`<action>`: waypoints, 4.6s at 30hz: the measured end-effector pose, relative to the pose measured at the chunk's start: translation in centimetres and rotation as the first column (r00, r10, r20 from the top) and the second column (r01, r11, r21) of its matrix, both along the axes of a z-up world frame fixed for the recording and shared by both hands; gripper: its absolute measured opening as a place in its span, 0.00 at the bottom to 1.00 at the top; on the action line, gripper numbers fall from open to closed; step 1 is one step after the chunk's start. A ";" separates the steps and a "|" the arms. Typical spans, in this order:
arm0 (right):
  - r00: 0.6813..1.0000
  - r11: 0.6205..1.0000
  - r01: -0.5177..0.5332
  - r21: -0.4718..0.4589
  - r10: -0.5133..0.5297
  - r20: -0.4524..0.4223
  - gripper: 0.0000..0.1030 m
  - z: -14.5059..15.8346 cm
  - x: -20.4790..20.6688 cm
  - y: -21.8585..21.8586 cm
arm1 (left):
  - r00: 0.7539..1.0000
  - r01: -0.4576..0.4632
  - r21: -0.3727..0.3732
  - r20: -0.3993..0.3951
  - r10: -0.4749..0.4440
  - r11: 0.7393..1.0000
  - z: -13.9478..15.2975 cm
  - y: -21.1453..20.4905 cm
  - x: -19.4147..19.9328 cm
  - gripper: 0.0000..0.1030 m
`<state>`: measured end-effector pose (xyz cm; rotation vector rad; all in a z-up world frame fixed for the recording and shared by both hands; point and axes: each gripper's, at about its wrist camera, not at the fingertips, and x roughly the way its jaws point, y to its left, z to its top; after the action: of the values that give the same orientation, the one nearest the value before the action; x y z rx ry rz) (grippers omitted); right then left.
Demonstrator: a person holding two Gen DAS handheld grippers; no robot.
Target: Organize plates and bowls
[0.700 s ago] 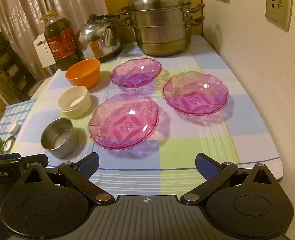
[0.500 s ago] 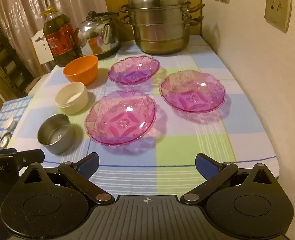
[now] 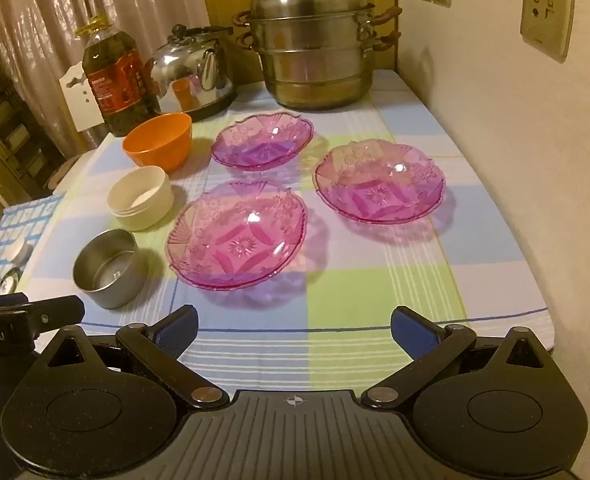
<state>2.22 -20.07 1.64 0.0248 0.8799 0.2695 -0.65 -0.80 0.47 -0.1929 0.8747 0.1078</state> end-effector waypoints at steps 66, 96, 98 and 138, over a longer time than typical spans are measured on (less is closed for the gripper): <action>1.000 1.000 0.003 -0.001 -0.003 -0.005 0.99 0.0 -0.1 -0.3 | 1.000 0.014 -0.013 -0.004 -0.014 1.000 0.1 -0.5 0.0 0.88; 0.995 0.989 0.094 0.113 -0.090 -0.044 0.99 -2.4 5.9 -2.2 | 0.990 -0.126 -0.225 0.034 0.137 0.966 -3.5 2.2 6.0 0.88; 0.994 0.987 0.101 0.122 -0.096 -0.049 0.99 -2.9 6.7 -2.1 | 0.990 -0.126 -0.230 0.029 0.136 0.965 -4.2 2.2 6.8 0.88; 0.975 0.964 0.171 0.203 -0.136 -0.173 0.21 -10.9 15.8 0.2 | 0.977 -0.211 -0.270 -0.055 0.204 0.940 -12.1 2.9 14.1 0.20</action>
<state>18.05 -19.89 -9.23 0.3207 0.9968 0.2186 13.48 2.12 -11.66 -0.5457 0.8923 0.1862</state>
